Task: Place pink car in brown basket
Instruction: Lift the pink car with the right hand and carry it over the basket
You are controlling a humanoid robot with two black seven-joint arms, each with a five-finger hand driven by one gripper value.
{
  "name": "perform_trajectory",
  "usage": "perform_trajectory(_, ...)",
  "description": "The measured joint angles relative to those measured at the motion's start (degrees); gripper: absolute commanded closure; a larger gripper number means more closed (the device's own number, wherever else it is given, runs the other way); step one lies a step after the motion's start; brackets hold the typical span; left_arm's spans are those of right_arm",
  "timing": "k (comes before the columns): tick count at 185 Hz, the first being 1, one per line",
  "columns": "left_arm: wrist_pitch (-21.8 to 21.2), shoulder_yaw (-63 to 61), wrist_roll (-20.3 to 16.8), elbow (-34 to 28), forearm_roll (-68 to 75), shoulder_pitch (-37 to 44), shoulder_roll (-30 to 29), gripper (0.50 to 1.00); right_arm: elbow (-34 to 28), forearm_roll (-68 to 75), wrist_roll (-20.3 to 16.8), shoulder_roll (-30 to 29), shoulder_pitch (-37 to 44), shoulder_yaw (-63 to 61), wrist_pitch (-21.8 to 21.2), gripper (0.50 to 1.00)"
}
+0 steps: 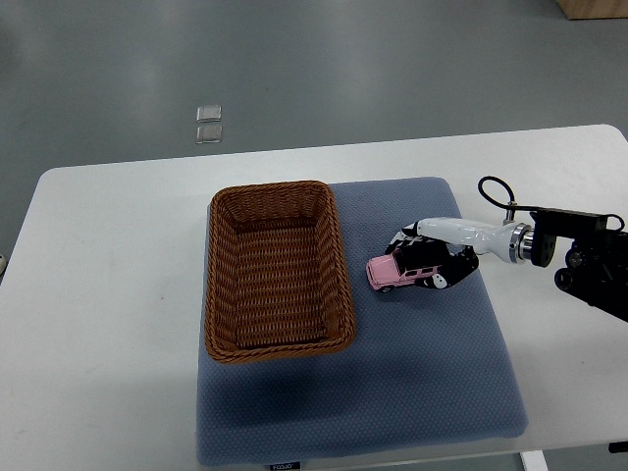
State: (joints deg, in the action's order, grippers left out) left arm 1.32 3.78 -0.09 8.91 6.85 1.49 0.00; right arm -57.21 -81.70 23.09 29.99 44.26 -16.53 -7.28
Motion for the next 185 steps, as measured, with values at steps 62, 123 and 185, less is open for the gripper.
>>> perform_trajectory(62,0.0,0.0,0.0,0.0,0.0,0.0,0.0,0.500,0.0,0.4,0.4,0.2,0.4,-0.1,0.6,0.918)
perform_trajectory(123,0.0,0.0,0.0,0.0,0.0,0.0,0.0,0.500,0.0,1.7,2.7,1.8,2.7,-1.0,0.1,0.969)
perform_trajectory(185,0.0,0.0,0.0,0.0,0.0,0.0,0.0,0.500,-0.9,8.9,2.6,2.4,8.4,-4.8,-5.2,0.989)
